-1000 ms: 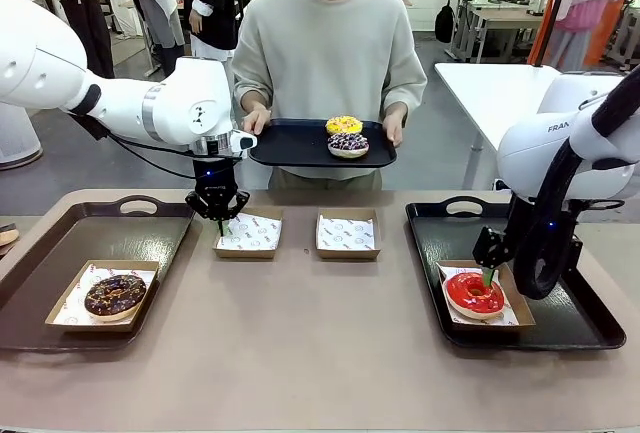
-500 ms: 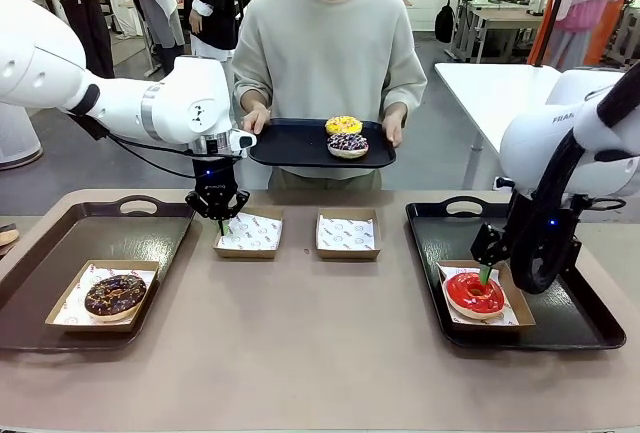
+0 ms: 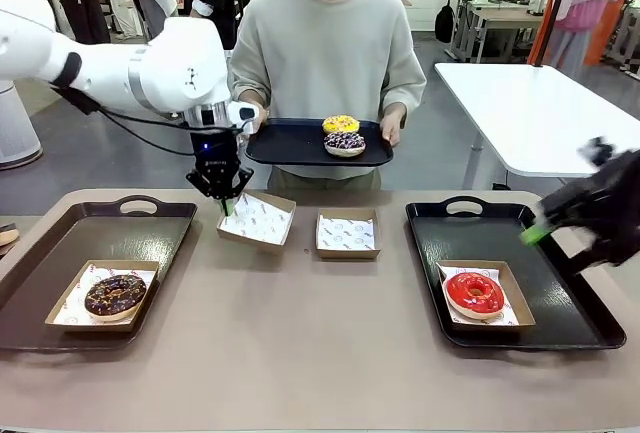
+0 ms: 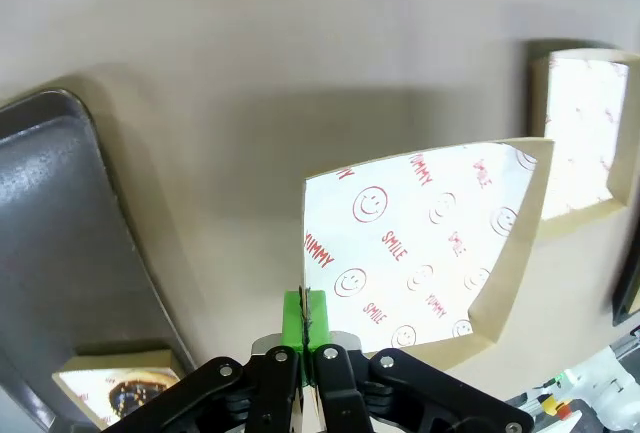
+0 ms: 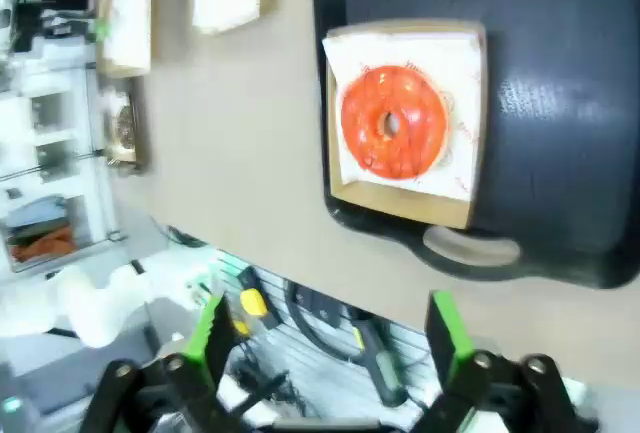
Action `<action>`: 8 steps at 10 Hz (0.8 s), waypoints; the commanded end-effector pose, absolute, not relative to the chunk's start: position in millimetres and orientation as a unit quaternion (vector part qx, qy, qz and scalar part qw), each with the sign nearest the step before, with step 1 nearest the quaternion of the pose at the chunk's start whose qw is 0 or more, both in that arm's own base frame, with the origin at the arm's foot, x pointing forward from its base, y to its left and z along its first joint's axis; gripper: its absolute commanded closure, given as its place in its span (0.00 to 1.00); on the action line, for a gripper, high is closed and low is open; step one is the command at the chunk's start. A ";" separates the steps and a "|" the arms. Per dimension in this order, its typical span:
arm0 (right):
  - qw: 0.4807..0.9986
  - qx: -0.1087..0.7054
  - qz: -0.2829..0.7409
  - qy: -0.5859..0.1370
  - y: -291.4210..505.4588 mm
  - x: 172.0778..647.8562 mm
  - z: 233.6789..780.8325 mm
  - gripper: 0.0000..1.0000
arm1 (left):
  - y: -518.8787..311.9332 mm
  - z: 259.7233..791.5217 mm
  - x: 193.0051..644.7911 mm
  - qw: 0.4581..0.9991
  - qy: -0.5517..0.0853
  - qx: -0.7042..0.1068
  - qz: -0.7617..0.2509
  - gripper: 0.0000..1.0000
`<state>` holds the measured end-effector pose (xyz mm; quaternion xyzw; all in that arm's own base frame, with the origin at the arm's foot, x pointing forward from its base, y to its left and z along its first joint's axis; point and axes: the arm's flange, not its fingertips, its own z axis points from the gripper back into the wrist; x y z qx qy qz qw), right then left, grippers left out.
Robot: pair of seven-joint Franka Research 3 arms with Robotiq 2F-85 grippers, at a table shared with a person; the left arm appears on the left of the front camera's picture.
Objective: Individually package the donuts and arrange them on the tray.
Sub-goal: Place the picked Paper togo box on the Handle tray while simultaneously picking up another Paper togo box from the table with the other hand.
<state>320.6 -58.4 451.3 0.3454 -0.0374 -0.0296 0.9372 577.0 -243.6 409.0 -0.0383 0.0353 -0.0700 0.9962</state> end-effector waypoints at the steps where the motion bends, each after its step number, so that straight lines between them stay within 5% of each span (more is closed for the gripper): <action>1: 0.887 0.440 -0.094 -0.106 -124.4 273.6 439.3 0.00 | -248.4 428.8 569.4 0.996 0.022 -0.048 -0.076 1.00; 8: 0.780 0.594 -0.122 -0.153 -244.5 217.5 382.9 0.00 | -281.8 491.2 580.4 0.998 0.002 -0.021 -0.064 1.00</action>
